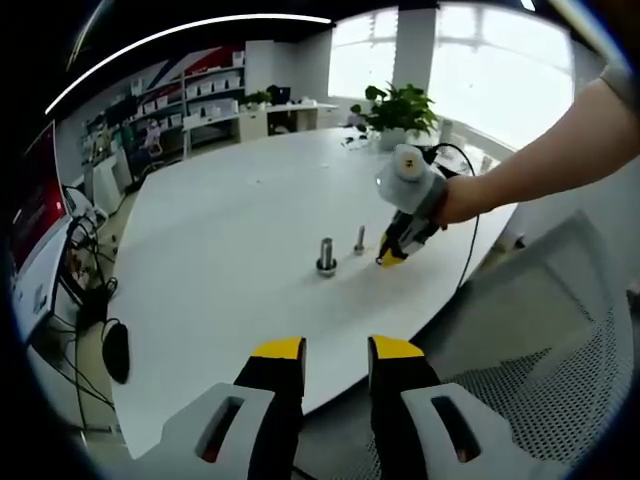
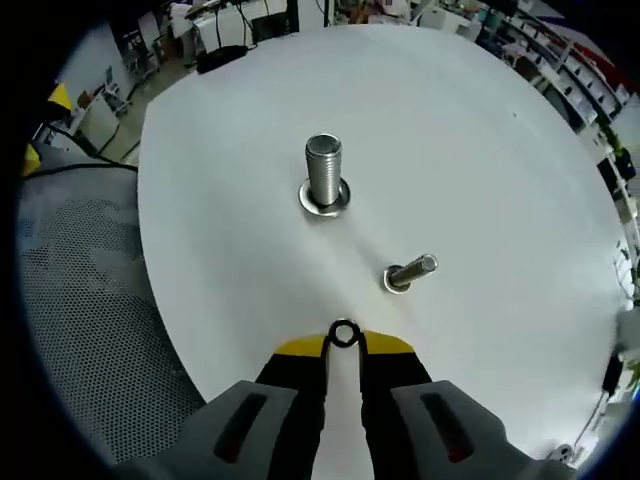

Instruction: Place the washer onto the threaded stud by aligning its center hole with the stud, sliding it down to the base, and recovering from edge contact or off-axis alignment until the washer reaches the visible bottom stop.

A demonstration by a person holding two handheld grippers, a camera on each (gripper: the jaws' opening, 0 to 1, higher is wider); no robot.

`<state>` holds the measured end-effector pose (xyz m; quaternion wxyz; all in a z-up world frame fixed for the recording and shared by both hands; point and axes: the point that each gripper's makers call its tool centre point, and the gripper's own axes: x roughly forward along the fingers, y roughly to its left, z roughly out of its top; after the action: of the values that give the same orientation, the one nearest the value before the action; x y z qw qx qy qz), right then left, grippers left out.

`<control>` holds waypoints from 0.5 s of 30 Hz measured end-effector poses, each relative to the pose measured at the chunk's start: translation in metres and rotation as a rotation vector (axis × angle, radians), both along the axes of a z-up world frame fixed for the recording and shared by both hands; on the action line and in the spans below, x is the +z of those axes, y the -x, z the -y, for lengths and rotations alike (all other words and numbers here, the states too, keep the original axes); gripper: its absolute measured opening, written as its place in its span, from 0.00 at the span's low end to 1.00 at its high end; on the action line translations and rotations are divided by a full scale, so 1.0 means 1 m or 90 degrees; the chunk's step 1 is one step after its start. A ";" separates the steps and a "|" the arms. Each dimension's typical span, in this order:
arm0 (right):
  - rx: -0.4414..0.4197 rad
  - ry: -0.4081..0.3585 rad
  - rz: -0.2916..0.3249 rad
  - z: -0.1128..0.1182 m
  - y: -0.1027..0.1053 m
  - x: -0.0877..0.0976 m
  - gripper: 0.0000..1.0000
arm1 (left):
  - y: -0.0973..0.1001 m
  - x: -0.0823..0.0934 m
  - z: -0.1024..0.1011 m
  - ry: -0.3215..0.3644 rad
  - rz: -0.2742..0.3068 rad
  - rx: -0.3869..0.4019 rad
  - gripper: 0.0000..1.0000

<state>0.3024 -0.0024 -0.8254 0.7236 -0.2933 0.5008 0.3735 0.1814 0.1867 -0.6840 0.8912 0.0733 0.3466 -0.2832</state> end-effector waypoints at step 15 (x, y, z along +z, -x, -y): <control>-0.014 -0.005 0.026 0.008 -0.012 0.023 0.13 | 0.001 -0.001 0.001 -0.002 -0.003 -0.006 0.23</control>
<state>0.3148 -0.0106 -0.8024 0.7390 -0.2929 0.4875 0.3612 0.1799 0.1856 -0.6849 0.8889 0.0757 0.3485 -0.2874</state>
